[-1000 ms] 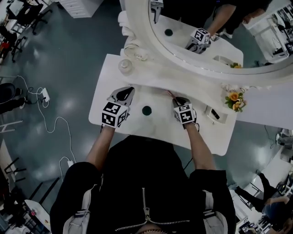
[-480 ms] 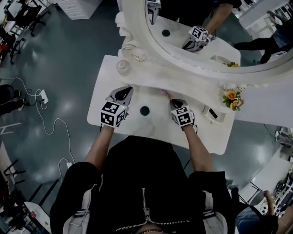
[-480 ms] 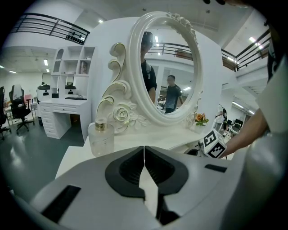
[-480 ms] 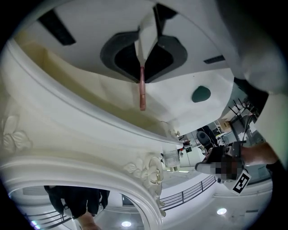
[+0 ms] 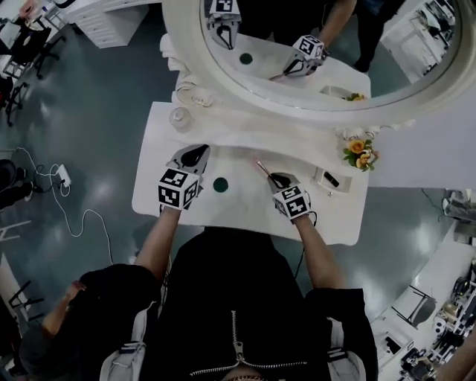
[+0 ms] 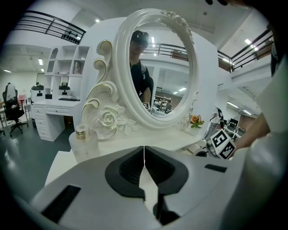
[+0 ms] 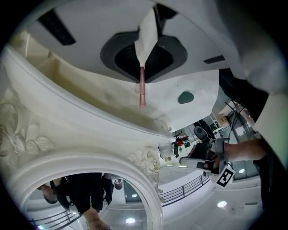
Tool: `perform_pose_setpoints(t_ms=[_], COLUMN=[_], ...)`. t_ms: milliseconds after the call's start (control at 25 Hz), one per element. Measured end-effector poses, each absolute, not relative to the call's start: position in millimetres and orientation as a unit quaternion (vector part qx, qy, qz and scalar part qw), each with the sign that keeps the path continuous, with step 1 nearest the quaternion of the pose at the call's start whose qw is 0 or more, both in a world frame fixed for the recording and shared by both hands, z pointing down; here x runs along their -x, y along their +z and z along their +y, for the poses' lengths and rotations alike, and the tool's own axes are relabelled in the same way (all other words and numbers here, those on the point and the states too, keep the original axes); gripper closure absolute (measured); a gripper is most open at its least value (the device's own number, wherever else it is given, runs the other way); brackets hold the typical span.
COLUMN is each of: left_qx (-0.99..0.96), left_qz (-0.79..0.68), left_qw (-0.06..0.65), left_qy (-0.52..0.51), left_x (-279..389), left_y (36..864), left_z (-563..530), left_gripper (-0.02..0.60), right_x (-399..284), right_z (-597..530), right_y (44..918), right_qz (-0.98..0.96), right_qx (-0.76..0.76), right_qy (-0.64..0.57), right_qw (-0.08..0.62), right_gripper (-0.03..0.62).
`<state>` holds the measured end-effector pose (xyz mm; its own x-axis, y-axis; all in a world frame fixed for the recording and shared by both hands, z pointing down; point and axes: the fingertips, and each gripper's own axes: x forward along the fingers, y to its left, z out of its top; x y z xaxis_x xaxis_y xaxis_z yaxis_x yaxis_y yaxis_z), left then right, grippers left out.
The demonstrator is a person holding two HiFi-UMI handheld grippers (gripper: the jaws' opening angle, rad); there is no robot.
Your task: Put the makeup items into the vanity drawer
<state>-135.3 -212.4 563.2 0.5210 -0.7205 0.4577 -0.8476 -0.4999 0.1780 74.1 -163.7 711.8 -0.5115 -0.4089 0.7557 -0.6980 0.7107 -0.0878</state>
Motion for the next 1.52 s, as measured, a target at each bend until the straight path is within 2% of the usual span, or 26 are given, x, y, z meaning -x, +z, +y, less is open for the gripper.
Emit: perform_pose_setpoints(t_ms=[360, 880, 1240, 1520], left_qx=[-0.87, -0.901, -0.912, -0.909], left_qz=[-0.431, -0.375, -0.345, -0.35], left_qw=[0.177, 0.15, 0.145, 0.146], left_qy=[0.16, 0.162, 0.17, 0.174], left_x=[80, -13, -60, -66], left_y=[550, 535, 537, 540], left_z=[-220, -218, -210, -210], left_gripper=[0.558, 0.558, 0.558, 0.558], right_x=[-118, -249, -342, -383], right_z=[-158, -134, -102, -105], right_y=[657, 624, 636, 656], right_qz=[-0.857, -0.816, -0.764, -0.729], right_qx=[-0.376, -0.479, -0.536, -0.535], right_qy=[0.199, 0.193, 0.218, 0.244], right_qw=[0.292, 0.26, 0.286, 0.349], right_gripper=[0.556, 0.556, 0.556, 0.556])
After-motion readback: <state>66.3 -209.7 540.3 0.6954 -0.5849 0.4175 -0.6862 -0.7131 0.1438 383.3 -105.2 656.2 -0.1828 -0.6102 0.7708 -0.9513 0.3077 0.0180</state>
